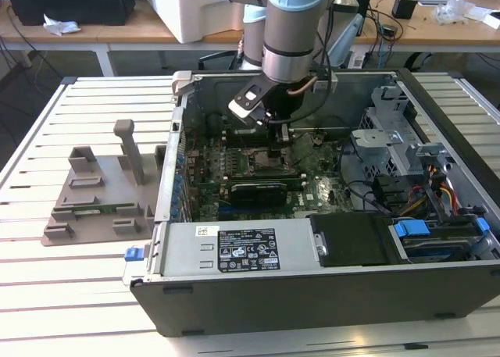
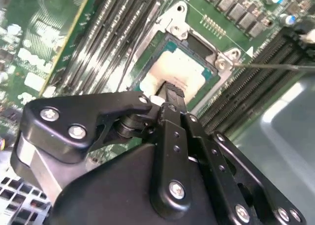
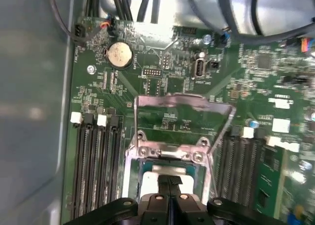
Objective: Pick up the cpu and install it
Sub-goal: 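Place the cpu into insertion slot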
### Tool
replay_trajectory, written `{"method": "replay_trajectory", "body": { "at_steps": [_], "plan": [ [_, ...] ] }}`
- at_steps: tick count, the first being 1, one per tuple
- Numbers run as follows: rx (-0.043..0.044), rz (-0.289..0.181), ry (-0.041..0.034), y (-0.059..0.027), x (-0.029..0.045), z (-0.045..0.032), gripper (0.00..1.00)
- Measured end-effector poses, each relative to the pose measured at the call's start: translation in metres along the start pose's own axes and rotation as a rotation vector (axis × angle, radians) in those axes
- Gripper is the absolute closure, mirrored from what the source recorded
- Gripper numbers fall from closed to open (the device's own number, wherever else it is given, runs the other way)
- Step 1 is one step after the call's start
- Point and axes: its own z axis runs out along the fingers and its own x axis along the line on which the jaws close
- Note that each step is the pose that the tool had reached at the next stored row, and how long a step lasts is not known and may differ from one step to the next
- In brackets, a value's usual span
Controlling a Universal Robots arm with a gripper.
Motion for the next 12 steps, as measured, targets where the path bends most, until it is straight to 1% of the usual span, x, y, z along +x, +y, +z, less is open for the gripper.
{"method": "replay_trajectory", "body": {
  "at_steps": [1, 4, 6, 12],
  "plan": [
    [-0.0001, 0.000, -0.0001, -0.0001, 0.0000, -0.0050, 0.89],
    [0.0001, 0.000, -0.0004, -0.0005, -0.0001, -0.0166, 0.89],
    [0.0001, 0.000, -0.0006, -0.0011, -0.0002, -0.0300, 0.89],
    [0.0001, 0.000, -0.0007, -0.0014, -0.0003, -0.0399, 0.89]
  ]
}}
